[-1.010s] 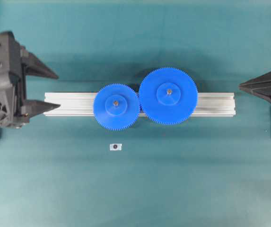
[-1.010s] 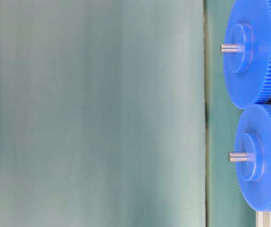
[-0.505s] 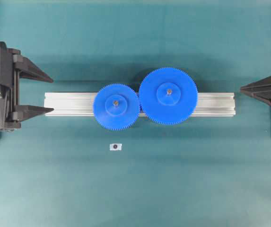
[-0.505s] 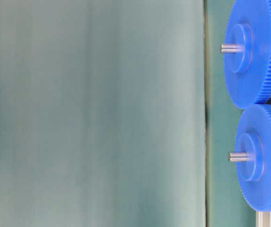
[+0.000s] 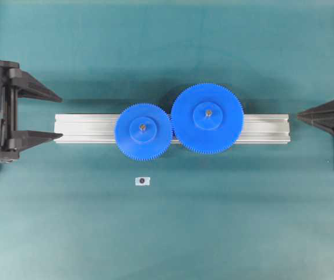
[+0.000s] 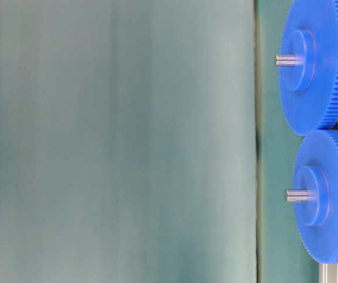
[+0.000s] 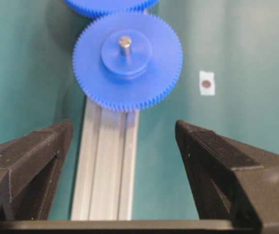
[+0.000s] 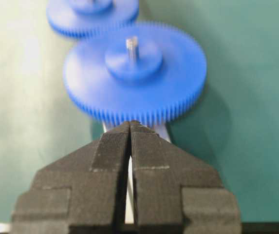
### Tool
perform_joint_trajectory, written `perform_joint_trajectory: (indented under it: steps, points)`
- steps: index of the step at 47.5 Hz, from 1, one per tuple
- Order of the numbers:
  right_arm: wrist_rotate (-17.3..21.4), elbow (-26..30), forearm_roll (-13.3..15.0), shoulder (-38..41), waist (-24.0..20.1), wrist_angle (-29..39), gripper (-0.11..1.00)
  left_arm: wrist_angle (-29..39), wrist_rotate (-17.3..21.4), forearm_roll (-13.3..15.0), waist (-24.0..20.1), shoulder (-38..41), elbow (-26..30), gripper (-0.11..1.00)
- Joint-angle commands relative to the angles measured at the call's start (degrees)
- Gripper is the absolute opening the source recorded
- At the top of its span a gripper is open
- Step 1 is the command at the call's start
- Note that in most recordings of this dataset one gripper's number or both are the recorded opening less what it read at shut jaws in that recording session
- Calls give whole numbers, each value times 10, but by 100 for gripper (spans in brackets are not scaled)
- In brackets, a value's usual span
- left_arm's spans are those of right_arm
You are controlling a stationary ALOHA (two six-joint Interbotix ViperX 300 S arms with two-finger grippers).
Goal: Insert the small gear onto the shaft.
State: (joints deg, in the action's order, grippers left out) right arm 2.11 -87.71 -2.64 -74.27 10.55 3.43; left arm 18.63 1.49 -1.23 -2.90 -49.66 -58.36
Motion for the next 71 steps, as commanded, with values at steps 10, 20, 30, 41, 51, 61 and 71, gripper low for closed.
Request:
perform_joint_trajectory:
  steps: [10, 20, 30, 41, 51, 61, 71]
  points:
    - [4, -12, 4, 0, -1, -32, 3, -8, -4, -1, 3, -11, -11, 86]
    - [4, -18, 4, -1, -1, -37, 3, -16, -29, 0, 3, -33, -25, 86]
    - [3, -37, 4, -1, -1, -68, 3, -16, -37, 0, 3, -79, -62, 86]
    - [3, -46, 4, -1, -1, -84, 3, -16, -37, 0, 3, -107, -76, 86]
    - [3, -46, 4, -1, -1, -84, 3, -20, -36, 0, 3, -106, -84, 86]
    - [3, -46, 4, -1, -1, -84, 3, -20, -36, 0, 3, -106, -83, 86]
    - [3, -46, 4, -1, -1, -83, 3, -20, -36, 0, 3, -114, -86, 86]
